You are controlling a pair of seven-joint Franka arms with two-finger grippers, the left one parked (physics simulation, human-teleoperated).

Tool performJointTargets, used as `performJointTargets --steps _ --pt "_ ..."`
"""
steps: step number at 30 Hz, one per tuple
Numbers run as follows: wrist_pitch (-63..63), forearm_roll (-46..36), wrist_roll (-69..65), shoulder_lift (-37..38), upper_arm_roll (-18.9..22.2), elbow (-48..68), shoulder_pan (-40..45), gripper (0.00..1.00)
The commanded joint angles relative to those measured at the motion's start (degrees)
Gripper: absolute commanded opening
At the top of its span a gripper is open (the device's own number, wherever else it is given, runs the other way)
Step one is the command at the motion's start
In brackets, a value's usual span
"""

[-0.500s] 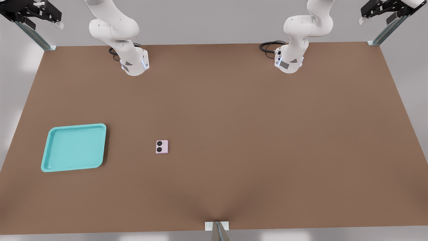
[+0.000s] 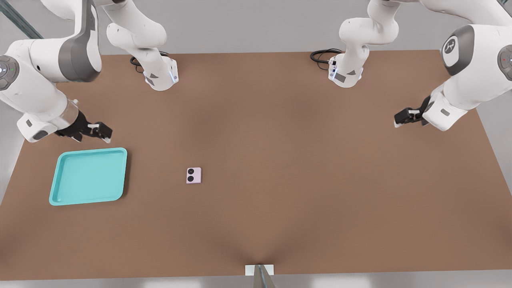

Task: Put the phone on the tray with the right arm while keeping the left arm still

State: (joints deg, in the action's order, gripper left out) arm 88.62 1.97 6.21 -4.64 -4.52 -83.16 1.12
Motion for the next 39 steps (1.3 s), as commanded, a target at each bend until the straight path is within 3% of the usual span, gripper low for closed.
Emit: performJointTargets --steps 1,3,8,11,20,26,31,33,39 --pt "1.55 -0.91 2.15 0.43 1.18 0.1 -0.32 1.0" --pt "1.99 -1.0 -0.49 -4.49 2.06 1.15 1.08 1.0" --pt "1.03 -3.46 -2.51 -3.44 1.71 1.24 1.7 1.0" --pt "-0.73 -2.5 -3.57 -9.77 1.45 8.26 -1.38 1.0" --pt "2.15 -2.23 -2.52 -10.12 -0.57 7.92 -1.73 1.0" --pt "15.87 0.4 11.01 -25.24 -0.93 8.71 -13.95 1.0" --pt "24.23 -0.21 31.58 -26.73 -1.1 1.6 -16.06 1.0" --pt "32.4 -0.3 36.06 -24.53 -3.04 -8.16 -15.97 1.0" --pt "36.01 -3.11 36.86 -27.61 -3.04 -11.24 -15.97 1.0"
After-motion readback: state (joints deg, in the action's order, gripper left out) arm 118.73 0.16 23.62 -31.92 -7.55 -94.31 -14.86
